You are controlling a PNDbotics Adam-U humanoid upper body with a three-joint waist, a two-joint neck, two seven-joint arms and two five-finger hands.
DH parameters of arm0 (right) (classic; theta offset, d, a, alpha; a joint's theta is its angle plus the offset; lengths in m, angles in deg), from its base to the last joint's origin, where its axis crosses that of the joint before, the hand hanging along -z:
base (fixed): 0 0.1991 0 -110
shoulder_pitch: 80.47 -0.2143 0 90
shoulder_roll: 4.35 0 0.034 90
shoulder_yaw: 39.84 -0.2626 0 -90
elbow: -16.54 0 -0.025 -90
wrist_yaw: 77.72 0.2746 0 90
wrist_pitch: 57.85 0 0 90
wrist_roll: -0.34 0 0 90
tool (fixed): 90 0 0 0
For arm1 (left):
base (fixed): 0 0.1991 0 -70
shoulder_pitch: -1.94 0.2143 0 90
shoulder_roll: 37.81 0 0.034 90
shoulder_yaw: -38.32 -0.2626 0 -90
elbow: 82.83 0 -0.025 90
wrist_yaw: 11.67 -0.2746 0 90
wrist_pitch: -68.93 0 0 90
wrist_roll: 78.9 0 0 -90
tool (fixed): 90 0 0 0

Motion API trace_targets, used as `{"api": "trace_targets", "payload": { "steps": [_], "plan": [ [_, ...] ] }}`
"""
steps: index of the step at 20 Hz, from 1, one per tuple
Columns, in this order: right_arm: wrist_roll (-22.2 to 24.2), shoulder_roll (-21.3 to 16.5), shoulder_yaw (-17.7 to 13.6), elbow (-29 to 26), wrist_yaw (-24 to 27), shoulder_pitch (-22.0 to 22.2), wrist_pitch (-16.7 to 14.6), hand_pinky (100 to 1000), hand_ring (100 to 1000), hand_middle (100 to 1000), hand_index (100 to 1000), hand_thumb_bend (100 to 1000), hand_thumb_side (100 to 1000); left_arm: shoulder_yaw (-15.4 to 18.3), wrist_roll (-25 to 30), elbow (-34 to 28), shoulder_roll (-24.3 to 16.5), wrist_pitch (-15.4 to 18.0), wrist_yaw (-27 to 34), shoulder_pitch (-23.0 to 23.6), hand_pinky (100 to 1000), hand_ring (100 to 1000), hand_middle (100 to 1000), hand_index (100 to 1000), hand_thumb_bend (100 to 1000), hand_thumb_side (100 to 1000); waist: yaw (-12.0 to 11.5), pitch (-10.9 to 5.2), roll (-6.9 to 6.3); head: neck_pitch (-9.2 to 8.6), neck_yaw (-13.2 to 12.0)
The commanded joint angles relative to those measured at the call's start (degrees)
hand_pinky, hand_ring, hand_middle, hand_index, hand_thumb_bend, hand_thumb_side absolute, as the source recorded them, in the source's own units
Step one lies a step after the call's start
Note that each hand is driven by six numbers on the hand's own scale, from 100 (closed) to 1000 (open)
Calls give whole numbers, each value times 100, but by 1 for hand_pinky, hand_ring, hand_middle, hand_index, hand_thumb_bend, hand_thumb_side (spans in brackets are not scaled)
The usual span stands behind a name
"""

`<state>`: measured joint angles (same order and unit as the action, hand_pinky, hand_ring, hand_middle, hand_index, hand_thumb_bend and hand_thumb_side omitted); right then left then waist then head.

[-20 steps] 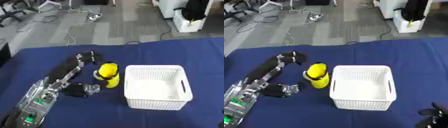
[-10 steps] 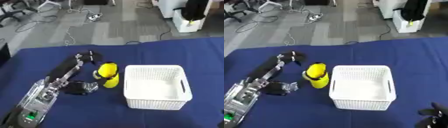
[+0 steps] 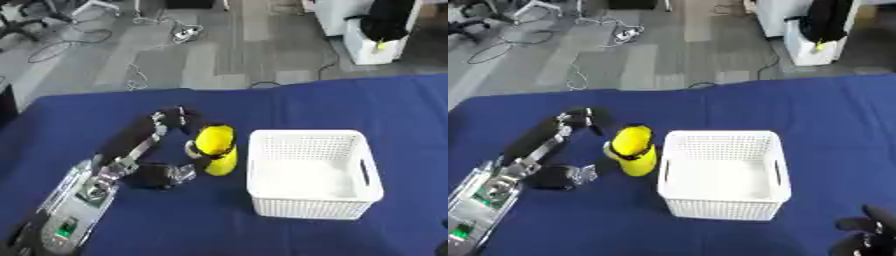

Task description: Pick up objects on the table and place them in the box.

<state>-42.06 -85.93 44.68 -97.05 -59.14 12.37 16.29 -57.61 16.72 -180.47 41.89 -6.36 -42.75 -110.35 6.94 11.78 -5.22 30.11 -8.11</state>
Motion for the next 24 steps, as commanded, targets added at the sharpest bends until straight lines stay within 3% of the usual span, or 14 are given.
{"api": "trace_targets", "payload": {
  "steps": [1, 24],
  "plan": [
    [437, -82, 14, -100, -5, -27, -462, 525, 655, 804, 1000, 902, 518, 57, -21, 69, -213, 13, -96, -98, 895, 653, 785, 818, 357, 828, -10, -73, 34, -32, -63],
    [437, -83, 33, -100, -1, -7, -451, 525, 655, 805, 1000, 902, 518, -51, 27, 1082, -127, 188, -382, -500, 909, 664, 790, 821, 347, 860, 43, -125, 43, -26, -143]
  ]
}}
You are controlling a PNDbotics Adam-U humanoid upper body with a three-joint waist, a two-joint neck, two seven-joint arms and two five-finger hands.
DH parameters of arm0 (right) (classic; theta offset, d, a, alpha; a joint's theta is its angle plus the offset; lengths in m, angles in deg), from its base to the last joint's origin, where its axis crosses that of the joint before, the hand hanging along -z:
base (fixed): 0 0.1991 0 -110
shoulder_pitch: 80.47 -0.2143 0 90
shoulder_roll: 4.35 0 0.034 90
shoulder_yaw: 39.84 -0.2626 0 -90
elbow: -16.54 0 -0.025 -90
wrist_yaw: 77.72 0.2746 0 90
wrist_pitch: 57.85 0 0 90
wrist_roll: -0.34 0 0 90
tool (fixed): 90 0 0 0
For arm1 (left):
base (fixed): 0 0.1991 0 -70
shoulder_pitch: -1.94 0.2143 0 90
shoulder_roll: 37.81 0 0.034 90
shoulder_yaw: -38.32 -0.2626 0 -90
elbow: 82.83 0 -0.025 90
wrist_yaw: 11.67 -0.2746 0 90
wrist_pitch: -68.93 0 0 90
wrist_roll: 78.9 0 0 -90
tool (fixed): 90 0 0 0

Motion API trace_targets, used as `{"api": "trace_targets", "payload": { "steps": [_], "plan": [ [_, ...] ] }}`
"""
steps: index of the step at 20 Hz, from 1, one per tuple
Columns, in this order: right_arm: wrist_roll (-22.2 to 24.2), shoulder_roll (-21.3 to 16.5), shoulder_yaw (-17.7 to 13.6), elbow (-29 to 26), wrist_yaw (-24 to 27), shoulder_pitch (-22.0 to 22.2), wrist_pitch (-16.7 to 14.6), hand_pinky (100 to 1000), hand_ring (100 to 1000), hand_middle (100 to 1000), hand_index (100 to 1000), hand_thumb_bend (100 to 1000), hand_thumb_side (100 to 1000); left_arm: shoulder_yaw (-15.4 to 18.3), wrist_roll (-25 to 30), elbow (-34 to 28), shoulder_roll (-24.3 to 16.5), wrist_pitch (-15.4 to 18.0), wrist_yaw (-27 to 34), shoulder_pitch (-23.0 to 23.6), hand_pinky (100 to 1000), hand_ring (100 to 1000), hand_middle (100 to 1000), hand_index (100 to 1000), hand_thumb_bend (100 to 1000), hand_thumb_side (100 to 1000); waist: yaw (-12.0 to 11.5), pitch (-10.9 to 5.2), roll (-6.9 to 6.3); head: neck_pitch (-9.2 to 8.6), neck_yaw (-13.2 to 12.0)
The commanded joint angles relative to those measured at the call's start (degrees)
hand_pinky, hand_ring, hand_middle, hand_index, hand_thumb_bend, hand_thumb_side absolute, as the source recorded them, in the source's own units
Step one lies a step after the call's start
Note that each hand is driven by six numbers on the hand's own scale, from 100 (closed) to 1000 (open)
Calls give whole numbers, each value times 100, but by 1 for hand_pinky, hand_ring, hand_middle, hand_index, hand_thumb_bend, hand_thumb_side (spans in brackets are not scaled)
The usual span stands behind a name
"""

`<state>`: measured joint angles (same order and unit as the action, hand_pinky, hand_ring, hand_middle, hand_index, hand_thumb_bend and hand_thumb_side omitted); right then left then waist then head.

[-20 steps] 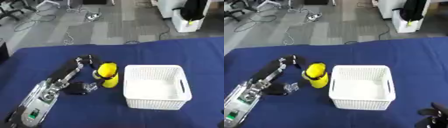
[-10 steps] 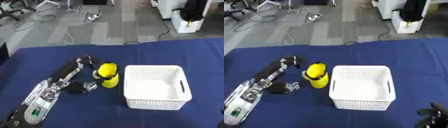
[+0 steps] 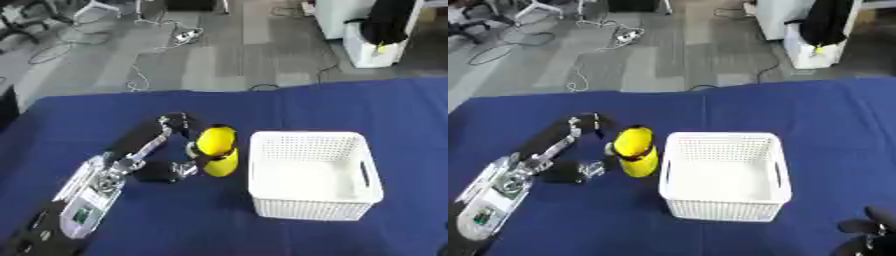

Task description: Pick up objects on the table and place them in the box.

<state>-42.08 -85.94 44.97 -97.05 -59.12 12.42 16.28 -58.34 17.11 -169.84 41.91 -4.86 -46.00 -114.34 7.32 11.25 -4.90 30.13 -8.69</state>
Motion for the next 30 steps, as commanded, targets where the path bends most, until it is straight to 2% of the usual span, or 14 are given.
{"api": "trace_targets", "payload": {
  "steps": [1, 22, 30],
  "plan": [
    [438, -81, 3, -100, -7, -15, -447, 525, 655, 805, 1000, 903, 518, 21, -14, 58, -125, 45, -68, -106, 909, 664, 792, 823, 347, 861, 5, -68, 7, -30, -92],
    [438, -86, 12, -100, -19, -50, -454, 525, 655, 805, 1000, 906, 517, -2, -5, 473, -104, 157, -245, -190, 915, 675, 803, 855, 338, 873, 31, -29, -7, -9, -138],
    [438, -94, 10, -100, -22, -53, -446, 525, 655, 805, 1000, 907, 517, 36, -72, 194, -151, 154, -284, -256, 919, 677, 804, 853, 358, 844, 23, -38, -24, -9, -137]
  ]
}}
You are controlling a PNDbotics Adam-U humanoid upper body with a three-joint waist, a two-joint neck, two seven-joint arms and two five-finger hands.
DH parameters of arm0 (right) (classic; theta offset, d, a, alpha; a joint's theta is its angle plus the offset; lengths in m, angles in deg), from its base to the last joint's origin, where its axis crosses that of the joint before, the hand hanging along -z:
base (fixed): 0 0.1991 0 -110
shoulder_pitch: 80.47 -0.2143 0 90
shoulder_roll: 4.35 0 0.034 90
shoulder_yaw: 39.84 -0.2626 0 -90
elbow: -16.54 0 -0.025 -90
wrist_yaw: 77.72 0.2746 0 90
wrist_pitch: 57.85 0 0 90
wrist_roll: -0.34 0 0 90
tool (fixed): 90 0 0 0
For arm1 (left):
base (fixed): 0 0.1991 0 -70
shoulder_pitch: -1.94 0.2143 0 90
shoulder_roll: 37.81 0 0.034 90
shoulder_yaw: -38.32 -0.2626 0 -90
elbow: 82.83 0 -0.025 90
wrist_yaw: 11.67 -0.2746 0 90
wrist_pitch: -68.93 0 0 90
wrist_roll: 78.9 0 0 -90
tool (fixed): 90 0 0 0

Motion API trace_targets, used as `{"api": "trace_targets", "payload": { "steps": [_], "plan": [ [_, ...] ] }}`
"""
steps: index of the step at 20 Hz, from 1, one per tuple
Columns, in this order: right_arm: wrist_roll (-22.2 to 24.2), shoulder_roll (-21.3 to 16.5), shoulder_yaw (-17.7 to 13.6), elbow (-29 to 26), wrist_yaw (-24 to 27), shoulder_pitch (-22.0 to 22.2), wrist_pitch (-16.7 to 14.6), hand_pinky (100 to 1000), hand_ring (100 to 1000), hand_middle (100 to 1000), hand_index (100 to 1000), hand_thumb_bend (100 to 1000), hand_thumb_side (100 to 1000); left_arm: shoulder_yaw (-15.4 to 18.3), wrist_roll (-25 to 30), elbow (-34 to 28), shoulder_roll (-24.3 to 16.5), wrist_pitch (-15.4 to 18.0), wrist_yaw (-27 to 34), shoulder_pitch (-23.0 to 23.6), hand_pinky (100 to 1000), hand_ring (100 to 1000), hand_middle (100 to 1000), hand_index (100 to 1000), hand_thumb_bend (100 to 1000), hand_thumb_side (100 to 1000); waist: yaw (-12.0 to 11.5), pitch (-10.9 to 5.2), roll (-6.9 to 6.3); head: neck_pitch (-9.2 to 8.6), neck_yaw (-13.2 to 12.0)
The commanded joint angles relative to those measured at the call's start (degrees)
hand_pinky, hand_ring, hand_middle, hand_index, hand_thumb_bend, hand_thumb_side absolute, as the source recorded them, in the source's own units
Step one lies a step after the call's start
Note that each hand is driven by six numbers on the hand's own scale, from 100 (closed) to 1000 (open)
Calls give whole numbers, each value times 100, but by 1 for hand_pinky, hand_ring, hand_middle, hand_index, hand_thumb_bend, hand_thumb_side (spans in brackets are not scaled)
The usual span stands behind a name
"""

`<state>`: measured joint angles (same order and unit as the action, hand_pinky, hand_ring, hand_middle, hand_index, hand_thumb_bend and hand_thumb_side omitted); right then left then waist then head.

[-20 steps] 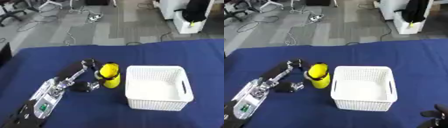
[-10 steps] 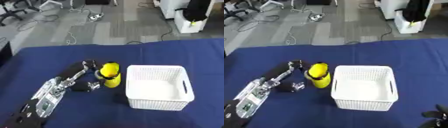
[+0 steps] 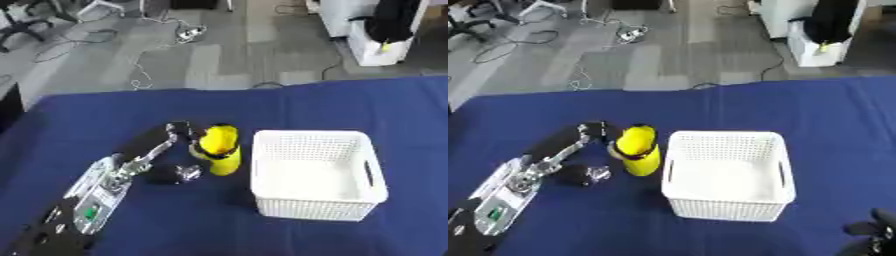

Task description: Pick up objects on the table and place them in the box.

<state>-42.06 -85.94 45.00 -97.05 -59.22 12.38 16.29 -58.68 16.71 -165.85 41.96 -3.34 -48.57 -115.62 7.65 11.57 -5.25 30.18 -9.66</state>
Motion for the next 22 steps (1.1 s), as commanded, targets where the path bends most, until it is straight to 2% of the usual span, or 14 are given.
{"api": "trace_targets", "payload": {
  "steps": [1, 10, 12, 22],
  "plan": [
    [437, -94, 6, -100, -14, -50, -448, 525, 656, 804, 1000, 907, 517, 71, -39, -260, -169, 0, -47, -139, 922, 679, 805, 853, 368, 831, -9, -74, 8, -19, -39],
    [437, -109, 0, -100, -18, -60, -416, 525, 656, 804, 1000, 913, 518, 5, 108, -830, -272, -45, 5, -297, 935, 688, 807, 851, 401, 793, -7, -108, -40, -39, -44],
    [437, -112, 1, -100, -17, -63, -398, 526, 656, 804, 1000, 908, 516, -47, 197, -734, -265, -44, 6, -349, 933, 686, 802, 853, 379, 829, 4, -121, -50, -46, -55],
    [437, -118, 1, -100, -6, -87, -344, 525, 655, 805, 1000, 911, 516, -174, 330, -49, -221, 238, -51, -509, 935, 687, 798, 847, 366, 845, 68, -138, -87, -96, -50]
  ]
}}
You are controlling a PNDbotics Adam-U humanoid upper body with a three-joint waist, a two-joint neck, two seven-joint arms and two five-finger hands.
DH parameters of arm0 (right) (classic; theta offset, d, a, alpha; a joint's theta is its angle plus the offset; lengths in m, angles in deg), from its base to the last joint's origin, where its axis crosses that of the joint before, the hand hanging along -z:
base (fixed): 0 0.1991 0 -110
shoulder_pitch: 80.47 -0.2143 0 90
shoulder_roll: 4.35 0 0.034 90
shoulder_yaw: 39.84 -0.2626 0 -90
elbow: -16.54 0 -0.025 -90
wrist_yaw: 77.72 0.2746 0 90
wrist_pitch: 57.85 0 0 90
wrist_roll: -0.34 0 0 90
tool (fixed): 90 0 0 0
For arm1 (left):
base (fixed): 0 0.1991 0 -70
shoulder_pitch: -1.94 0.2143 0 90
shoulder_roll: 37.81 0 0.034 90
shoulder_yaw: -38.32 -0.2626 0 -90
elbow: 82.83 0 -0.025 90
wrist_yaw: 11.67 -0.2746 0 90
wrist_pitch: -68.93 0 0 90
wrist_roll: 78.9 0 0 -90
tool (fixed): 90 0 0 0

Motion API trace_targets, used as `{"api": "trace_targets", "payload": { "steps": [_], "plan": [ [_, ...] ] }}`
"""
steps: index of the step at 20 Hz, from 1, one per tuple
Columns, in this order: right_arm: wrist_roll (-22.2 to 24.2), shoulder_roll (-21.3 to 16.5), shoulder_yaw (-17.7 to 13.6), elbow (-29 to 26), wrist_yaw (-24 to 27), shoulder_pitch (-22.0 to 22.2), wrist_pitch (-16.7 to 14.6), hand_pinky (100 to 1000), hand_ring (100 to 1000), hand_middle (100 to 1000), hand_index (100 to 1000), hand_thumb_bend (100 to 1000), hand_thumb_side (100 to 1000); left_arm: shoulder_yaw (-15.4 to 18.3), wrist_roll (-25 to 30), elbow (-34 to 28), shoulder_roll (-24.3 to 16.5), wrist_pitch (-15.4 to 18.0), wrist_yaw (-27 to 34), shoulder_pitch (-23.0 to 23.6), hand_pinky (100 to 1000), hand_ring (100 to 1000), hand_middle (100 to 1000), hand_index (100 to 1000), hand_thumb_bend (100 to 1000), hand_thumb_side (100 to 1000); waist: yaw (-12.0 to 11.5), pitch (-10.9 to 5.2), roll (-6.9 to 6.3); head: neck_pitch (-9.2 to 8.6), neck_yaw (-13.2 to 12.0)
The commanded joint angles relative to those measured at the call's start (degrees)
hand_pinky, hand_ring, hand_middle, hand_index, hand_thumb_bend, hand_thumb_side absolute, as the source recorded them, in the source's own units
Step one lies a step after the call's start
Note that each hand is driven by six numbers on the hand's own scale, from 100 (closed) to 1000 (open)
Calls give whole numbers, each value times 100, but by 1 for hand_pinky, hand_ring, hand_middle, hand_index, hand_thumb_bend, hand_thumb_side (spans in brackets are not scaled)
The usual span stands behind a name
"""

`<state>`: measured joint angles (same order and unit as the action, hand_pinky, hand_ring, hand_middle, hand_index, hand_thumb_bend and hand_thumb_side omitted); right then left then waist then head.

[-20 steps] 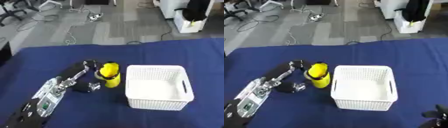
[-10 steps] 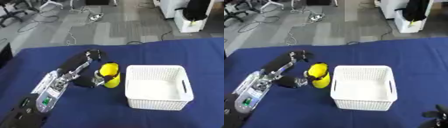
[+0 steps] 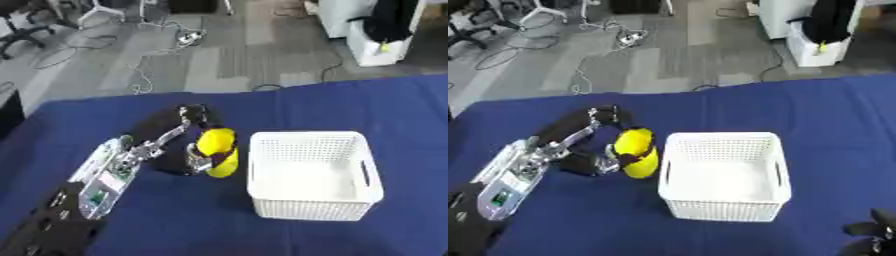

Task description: Pick up objects on the table and place them in the box.

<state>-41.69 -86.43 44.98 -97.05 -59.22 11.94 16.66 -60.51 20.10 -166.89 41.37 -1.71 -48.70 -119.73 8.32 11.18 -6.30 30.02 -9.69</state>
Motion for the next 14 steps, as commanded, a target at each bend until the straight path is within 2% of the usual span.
{"api": "trace_targets", "payload": {
  "steps": [1, 14],
  "plan": [
    [400, -69, 2, -100, -5, -43, -382, 525, 655, 805, 1000, 911, 516, 12, -19, 92, -160, 93, -49, -96, 934, 685, 798, 847, 365, 845, 4, -98, 18, -81, -45],
    [400, -67, 11, -100, -9, -47, -429, 526, 655, 804, 1000, 914, 515, 46, -125, 476, -150, 243, -163, 18, 932, 677, 796, 849, 344, 871, -5, -66, 51, -54, -29]
  ]
}}
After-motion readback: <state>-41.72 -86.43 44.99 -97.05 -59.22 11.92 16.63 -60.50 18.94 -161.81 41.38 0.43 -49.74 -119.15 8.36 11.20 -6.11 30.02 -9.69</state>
